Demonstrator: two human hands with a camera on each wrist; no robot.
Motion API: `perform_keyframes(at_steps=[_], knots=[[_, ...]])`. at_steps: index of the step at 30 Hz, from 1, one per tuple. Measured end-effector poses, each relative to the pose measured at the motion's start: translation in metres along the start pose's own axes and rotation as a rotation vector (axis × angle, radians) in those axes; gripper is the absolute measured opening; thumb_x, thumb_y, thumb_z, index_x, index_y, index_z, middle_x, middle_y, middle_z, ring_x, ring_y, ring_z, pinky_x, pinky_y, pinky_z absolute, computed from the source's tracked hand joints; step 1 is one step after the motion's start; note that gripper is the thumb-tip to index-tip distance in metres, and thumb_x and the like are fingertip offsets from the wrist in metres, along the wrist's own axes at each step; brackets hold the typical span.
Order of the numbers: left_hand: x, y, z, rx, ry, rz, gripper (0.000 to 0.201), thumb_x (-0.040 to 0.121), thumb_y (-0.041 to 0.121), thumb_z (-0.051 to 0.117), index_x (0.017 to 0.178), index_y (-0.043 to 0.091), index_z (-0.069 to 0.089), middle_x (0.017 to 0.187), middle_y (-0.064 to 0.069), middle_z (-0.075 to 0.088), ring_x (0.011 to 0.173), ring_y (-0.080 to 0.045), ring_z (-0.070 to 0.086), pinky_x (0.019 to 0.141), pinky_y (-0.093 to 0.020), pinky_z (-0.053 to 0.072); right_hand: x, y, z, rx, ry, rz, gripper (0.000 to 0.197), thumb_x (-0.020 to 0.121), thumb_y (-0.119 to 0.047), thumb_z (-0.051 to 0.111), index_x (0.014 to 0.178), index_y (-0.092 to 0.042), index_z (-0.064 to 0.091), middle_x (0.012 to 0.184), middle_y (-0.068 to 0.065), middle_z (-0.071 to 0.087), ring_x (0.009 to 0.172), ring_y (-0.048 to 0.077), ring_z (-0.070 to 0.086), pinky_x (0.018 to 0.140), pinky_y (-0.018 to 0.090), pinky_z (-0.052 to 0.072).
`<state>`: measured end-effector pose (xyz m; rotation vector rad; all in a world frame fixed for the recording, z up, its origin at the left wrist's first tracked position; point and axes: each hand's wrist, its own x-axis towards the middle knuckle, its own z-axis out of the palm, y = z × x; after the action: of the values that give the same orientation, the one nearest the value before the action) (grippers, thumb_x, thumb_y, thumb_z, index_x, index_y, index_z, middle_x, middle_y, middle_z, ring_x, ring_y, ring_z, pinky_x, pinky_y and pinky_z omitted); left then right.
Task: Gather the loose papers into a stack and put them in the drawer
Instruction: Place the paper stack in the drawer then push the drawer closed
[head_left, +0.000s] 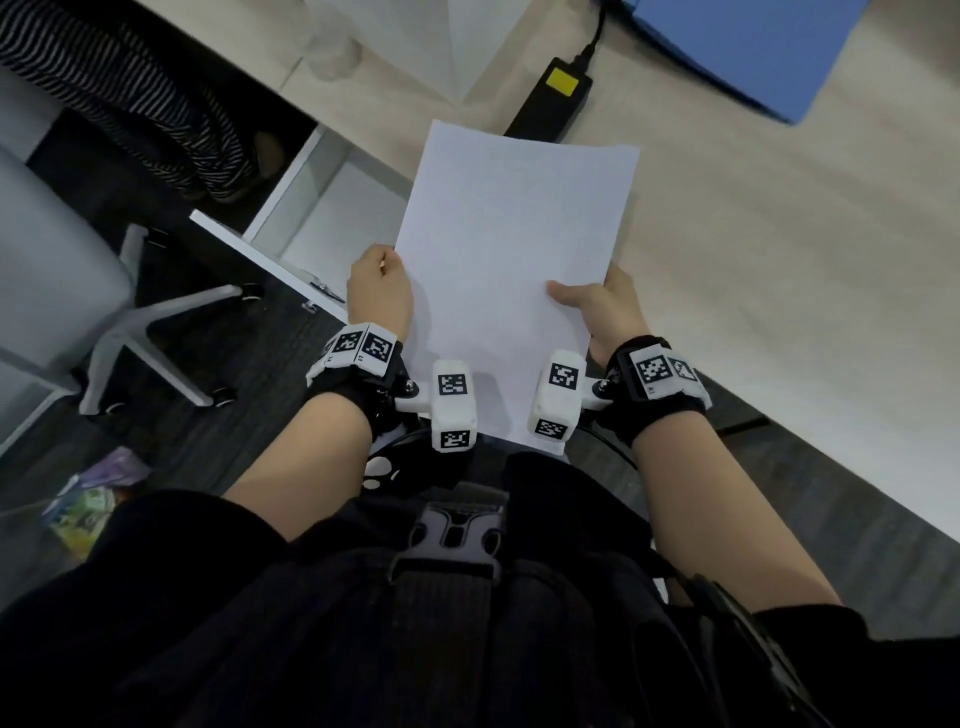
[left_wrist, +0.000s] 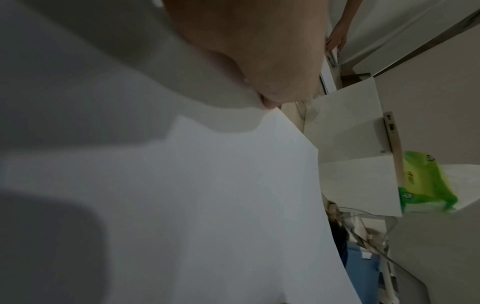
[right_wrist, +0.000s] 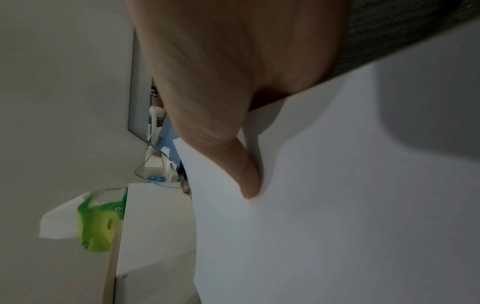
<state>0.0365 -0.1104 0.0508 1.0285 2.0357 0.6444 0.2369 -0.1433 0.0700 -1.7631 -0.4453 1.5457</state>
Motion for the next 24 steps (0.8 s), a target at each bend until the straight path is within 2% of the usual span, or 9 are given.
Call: perform_keyframes(at_steps=[4, 8, 11, 13, 15, 16, 19, 21, 24], knots=[[0.015, -0.011, -0.023, 0.055, 0.02, -0.015, 0.029, 0.092, 0.009, 0.035, 0.101, 0.001, 0.062, 0.108, -0.028, 0.061, 0.103, -0.042, 0.054, 0.079, -0.037, 0.045, -0.004, 0.009, 0.032, 0.009, -0.008, 0.027, 0.042, 0.078, 0.012, 0.06, 0.117, -0.003, 0.056, 0.117, 0.016, 0.064, 0.107, 0.032, 0.062, 0.093, 0.044, 0.051], [0.025, -0.018, -0.043, 0.089, 0.014, 0.006, 0.029, 0.092, 0.01, 0.035, 0.098, -0.001, 0.061, 0.105, -0.028, 0.061, 0.103, -0.043, 0.052, 0.076, -0.037, 0.042, -0.006, 0.022, 0.056, 0.04, 0.012, 0.06, 0.042, 0.078, 0.011, 0.061, 0.117, -0.002, 0.056, 0.121, 0.017, 0.063, 0.109, 0.032, 0.062, 0.096, 0.047, 0.049], [0.036, -0.026, -0.056, 0.11, 0.018, 0.049, 0.027, 0.092, 0.01, 0.037, 0.096, -0.001, 0.062, 0.103, -0.027, 0.062, 0.098, -0.043, 0.053, 0.068, -0.031, 0.036, -0.009, 0.034, 0.073, 0.07, 0.013, 0.094, 0.042, 0.08, 0.009, 0.061, 0.12, -0.002, 0.055, 0.123, 0.016, 0.062, 0.11, 0.032, 0.061, 0.096, 0.046, 0.049], [0.042, -0.03, -0.065, 0.124, 0.027, 0.053, 0.028, 0.092, 0.011, 0.038, 0.095, 0.0, 0.063, 0.1, -0.026, 0.063, 0.087, -0.043, 0.048, 0.065, -0.029, 0.032, -0.013, 0.04, 0.083, 0.111, -0.009, 0.129, 0.04, 0.081, 0.008, 0.06, 0.12, -0.002, 0.056, 0.124, 0.017, 0.061, 0.112, 0.033, 0.061, 0.098, 0.048, 0.048], [0.05, -0.037, -0.075, 0.154, 0.001, 0.066, 0.029, 0.092, 0.012, 0.038, 0.096, 0.001, 0.064, 0.098, -0.024, 0.064, 0.079, -0.033, 0.044, 0.065, -0.027, 0.03, -0.018, 0.05, 0.096, 0.154, -0.016, 0.162, 0.036, 0.083, 0.007, 0.059, 0.118, -0.002, 0.056, 0.124, 0.017, 0.061, 0.112, 0.034, 0.061, 0.098, 0.049, 0.048], [0.053, -0.04, -0.078, 0.162, -0.012, 0.071, 0.029, 0.092, 0.012, 0.038, 0.096, 0.0, 0.064, 0.097, -0.025, 0.063, 0.079, -0.034, 0.045, 0.065, -0.027, 0.029, -0.019, 0.053, 0.101, 0.157, -0.016, 0.178, 0.036, 0.083, 0.006, 0.059, 0.118, -0.001, 0.056, 0.124, 0.017, 0.061, 0.111, 0.034, 0.061, 0.098, 0.049, 0.048], [0.062, -0.051, -0.089, 0.205, -0.06, 0.077, 0.029, 0.093, 0.012, 0.038, 0.096, -0.001, 0.063, 0.093, -0.025, 0.06, 0.09, -0.041, 0.051, 0.068, -0.027, 0.031, -0.019, 0.067, 0.114, 0.139, -0.006, 0.203, 0.036, 0.083, 0.003, 0.061, 0.119, -0.002, 0.057, 0.123, 0.016, 0.063, 0.11, 0.033, 0.062, 0.099, 0.049, 0.048], [0.069, -0.06, -0.093, 0.295, -0.131, 0.062, 0.031, 0.093, 0.013, 0.037, 0.106, 0.004, 0.064, 0.108, -0.022, 0.064, 0.102, -0.038, 0.055, 0.074, -0.029, 0.036, -0.019, 0.076, 0.123, 0.11, 0.019, 0.209, 0.036, 0.083, 0.0, 0.062, 0.119, -0.002, 0.058, 0.121, 0.016, 0.064, 0.109, 0.033, 0.063, 0.1, 0.05, 0.047], [0.081, -0.07, -0.091, 0.394, -0.276, 0.01, 0.036, 0.093, 0.016, 0.036, 0.121, 0.013, 0.058, 0.126, -0.014, 0.059, 0.115, -0.034, 0.053, 0.093, -0.031, 0.041, -0.017, 0.086, 0.131, 0.114, 0.07, 0.217, 0.04, 0.083, 0.002, 0.062, 0.123, 0.001, 0.055, 0.123, 0.018, 0.062, 0.11, 0.034, 0.061, 0.1, 0.049, 0.047]])
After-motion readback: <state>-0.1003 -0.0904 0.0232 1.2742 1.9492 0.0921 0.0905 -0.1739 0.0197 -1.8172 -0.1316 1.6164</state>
